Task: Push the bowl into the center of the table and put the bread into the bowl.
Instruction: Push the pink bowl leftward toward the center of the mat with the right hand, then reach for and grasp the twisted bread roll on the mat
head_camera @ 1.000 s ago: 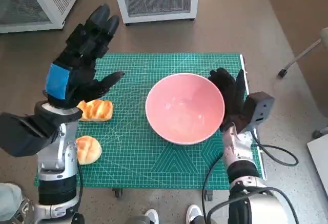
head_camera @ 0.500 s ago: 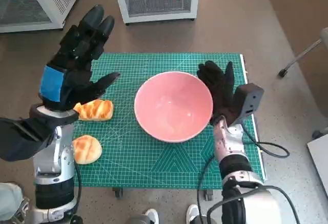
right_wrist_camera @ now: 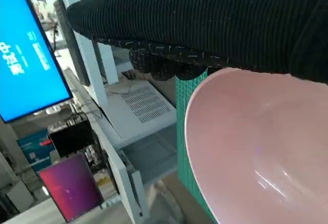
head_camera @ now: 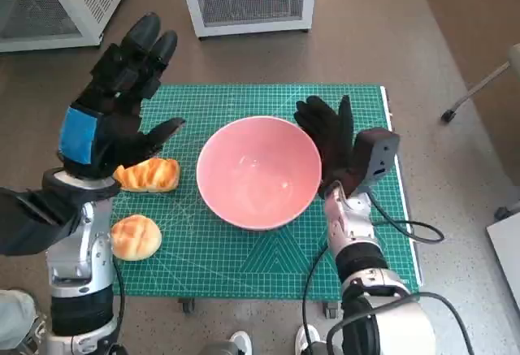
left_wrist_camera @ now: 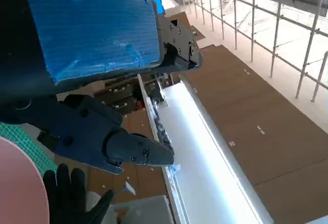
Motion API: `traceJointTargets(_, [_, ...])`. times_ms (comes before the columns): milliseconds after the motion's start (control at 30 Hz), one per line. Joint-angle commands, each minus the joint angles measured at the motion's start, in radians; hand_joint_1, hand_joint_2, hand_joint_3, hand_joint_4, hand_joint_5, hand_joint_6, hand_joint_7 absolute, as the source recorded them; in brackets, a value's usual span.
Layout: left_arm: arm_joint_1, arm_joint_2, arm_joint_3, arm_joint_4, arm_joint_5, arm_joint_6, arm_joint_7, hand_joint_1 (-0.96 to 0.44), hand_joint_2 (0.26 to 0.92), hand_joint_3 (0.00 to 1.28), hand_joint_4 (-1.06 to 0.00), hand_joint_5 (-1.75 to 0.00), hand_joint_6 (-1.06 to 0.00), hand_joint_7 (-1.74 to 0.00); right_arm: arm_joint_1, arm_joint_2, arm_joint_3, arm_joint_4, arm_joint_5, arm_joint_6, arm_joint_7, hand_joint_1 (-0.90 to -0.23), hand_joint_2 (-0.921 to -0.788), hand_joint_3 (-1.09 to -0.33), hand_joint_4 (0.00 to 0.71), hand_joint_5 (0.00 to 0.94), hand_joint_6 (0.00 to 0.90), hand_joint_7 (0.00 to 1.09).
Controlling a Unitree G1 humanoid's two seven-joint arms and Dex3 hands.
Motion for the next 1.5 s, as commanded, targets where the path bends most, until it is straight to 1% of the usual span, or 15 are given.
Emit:
traceJointTargets(33, [0.006, 0.007, 0.007, -0.021, -0.008, 0.005, 0.006, -0.30, 0.921, 0.14, -0.26, 0.00, -0.31, -0.10, -0.008, 0.005, 0.015, 0.019, -0.022, 0.029, -0.011, -0.632, -0.921, -0.723, 0.239, 0.003, 0.365, 0.08])
traceJointTargets(233, [0.011, 0.006, 0.007, -0.031, -0.004, 0.007, 0.010, -0.30, 0.921, 0.14, -0.25, 0.00, -0.30, -0.10, -0.013, -0.008, 0.022, 0.017, -0.035, 0.031, -0.007, -0.629, -0.921, -0.724, 0.241, 0.003, 0.362, 0.08])
traceJointTargets(367, [0.016, 0.008, 0.012, -0.041, -0.003, 0.011, 0.014, -0.29, 0.921, 0.14, -0.25, 0.00, -0.30, -0.10, -0.024, -0.034, 0.019, 0.008, -0.035, 0.025, 0.006, -0.628, -0.921, -0.723, 0.242, 0.003, 0.363, 0.08])
traceJointTargets(500, [0.022, 0.015, 0.020, -0.050, -0.001, 0.013, 0.019, -0.29, 0.921, 0.14, -0.25, 0.00, -0.29, -0.10, -0.041, -0.056, 0.018, -0.008, -0.032, 0.000, 0.021, -0.633, -0.921, -0.720, 0.242, 0.003, 0.360, 0.07])
traceJointTargets(633, [0.021, 0.029, 0.027, -0.058, 0.008, 0.019, 0.025, -0.29, 0.921, 0.15, -0.24, 0.00, -0.28, -0.10, -0.058, -0.076, 0.011, -0.038, -0.017, -0.056, 0.050, -0.647, -0.921, -0.707, 0.242, 0.002, 0.347, 0.06])
traceJointTargets(700, [0.018, 0.035, 0.030, -0.064, 0.013, 0.025, 0.031, -0.28, 0.921, 0.15, -0.24, 0.00, -0.28, -0.10, -0.060, -0.080, 0.003, -0.061, -0.003, -0.101, 0.076, -0.660, -0.921, -0.691, 0.247, 0.004, 0.345, 0.06])
traceJointTargets(833, [0.012, 0.047, 0.037, -0.079, 0.019, 0.040, 0.040, -0.28, 0.921, 0.16, -0.23, 0.00, -0.27, -0.10, -0.053, -0.084, -0.003, -0.128, 0.033, -0.211, 0.166, -0.687, -0.921, -0.665, 0.247, 0.003, 0.349, 0.06])
traceJointTargets(867, [0.011, 0.051, 0.038, -0.084, 0.021, 0.043, 0.043, -0.28, 0.921, 0.16, -0.23, 0.00, -0.27, -0.10, -0.048, -0.087, -0.001, -0.154, 0.045, -0.238, 0.200, -0.689, -0.921, -0.662, 0.246, 0.003, 0.349, 0.06])
traceJointTargets(967, [0.006, 0.058, 0.038, -0.096, 0.021, 0.053, 0.051, -0.28, 0.921, 0.17, -0.22, 0.00, -0.26, -0.10, -0.032, -0.096, 0.006, -0.220, 0.074, -0.286, 0.282, -0.683, -0.921, -0.655, 0.240, 0.001, 0.346, 0.06])
traceJointTargets(1033, [0.005, 0.068, 0.039, -0.104, 0.024, 0.049, 0.049, -0.28, 0.921, 0.16, -0.22, 0.00, -0.26, -0.11, -0.004, -0.105, 0.021, -0.306, 0.100, -0.308, 0.352, -0.674, -0.921, -0.658, 0.236, 0.000, 0.341, 0.06])
traceJointTargets(1100, [0.004, 0.077, 0.038, -0.107, 0.028, 0.042, 0.044, -0.29, 0.921, 0.14, -0.21, 0.00, -0.25, -0.12, 0.025, -0.117, 0.037, -0.383, 0.119, -0.318, 0.406, -0.661, -0.921, -0.670, 0.227, 0.000, 0.332, 0.05])
traceJointTargets(1200, [0.003, 0.088, 0.038, -0.107, 0.027, 0.035, 0.035, -0.28, 0.920, 0.11, -0.21, 0.00, -0.24, -0.14, 0.060, -0.131, 0.057, -0.463, 0.135, -0.315, 0.447, -0.653, -0.921, -0.685, 0.223, 0.000, 0.327, 0.05])
traceJointTargets(1300, [0.005, 0.115, 0.043, -0.115, 0.021, 0.035, 0.016, -0.25, 0.916, 0.06, -0.20, 0.00, -0.21, -0.20, 0.104, -0.148, 0.080, -0.568, 0.167, -0.291, 0.500, -0.650, -0.921, -0.698, 0.220, 0.000, 0.326, 0.05])
traceJointTargets(1367, [0.005, 0.136, 0.048, -0.120, 0.021, 0.035, 0.003, -0.23, 0.914, 0.04, -0.19, 0.00, -0.17, -0.27, 0.128, -0.154, 0.091, -0.619, 0.181, -0.277, 0.515, -0.651, -0.921, -0.703, 0.216, 0.000, 0.325, 0.05])
traceJointTargets(1500, [0.009, 0.200, 0.062, -0.136, 0.036, 0.045, -0.029, -0.21, 0.899, 0.01, -0.17, 0.00, -0.08, -0.42, 0.166, -0.163, 0.108, -0.698, 0.197, -0.256, 0.523, -0.659, -0.921, -0.708, 0.206, 0.000, 0.324, 0.05])
